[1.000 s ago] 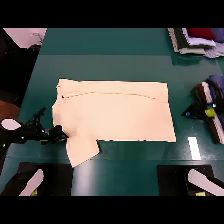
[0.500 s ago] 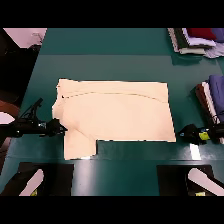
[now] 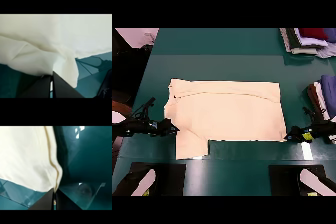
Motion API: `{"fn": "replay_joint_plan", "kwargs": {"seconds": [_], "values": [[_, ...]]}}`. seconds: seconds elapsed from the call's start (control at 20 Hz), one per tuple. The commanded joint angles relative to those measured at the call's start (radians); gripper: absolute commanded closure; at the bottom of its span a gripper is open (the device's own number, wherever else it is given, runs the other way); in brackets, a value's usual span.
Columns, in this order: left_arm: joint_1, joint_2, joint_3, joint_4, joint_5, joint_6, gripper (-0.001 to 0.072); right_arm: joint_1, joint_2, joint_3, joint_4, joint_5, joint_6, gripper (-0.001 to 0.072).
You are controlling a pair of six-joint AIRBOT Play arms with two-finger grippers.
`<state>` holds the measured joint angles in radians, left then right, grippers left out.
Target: Fold the shirts.
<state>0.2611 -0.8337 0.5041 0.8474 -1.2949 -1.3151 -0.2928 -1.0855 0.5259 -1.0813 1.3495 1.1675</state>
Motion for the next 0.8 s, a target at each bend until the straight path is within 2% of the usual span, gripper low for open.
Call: {"fn": "replay_joint_plan", "kwargs": {"seconds": [0.0, 0.1, 0.2, 0.3, 0.45, 0.6, 0.75], "values": [[0.000, 0.002, 0.051, 0.005, -0.102, 0.005, 0.0686, -0.026, 0.116, 0.015, -0.051, 0.082, 0.008, 0.0702], [0.000, 0.033, 0.077, 0.007, -0.146, 0.005, 0.0686, -0.071, 0.216, 0.048, -0.153, 0.163, 0.047, 0.0703], [-0.030, 0.121, 0.077, 0.048, -0.156, -0.050, 0.0686, -0.117, 0.306, 0.092, -0.219, 0.233, 0.049, 0.0703], [-0.079, 0.203, 0.078, 0.058, -0.194, -0.094, 0.0685, -0.141, 0.375, 0.134, -0.238, 0.272, 0.056, 0.0703], [-0.157, 0.246, 0.105, 0.040, -0.205, -0.102, 0.0685, -0.106, 0.412, 0.195, -0.219, 0.259, 0.067, 0.0703], [-0.182, 0.233, 0.169, 0.055, -0.010, -0.099, 0.0684, 0.005, 0.331, 0.261, -0.220, 0.191, 0.099, 0.0703], [-0.182, 0.169, 0.222, 0.118, 0.164, -0.099, 0.0683, 0.115, 0.169, 0.345, -0.220, 0.105, 0.120, 0.0703]]}}
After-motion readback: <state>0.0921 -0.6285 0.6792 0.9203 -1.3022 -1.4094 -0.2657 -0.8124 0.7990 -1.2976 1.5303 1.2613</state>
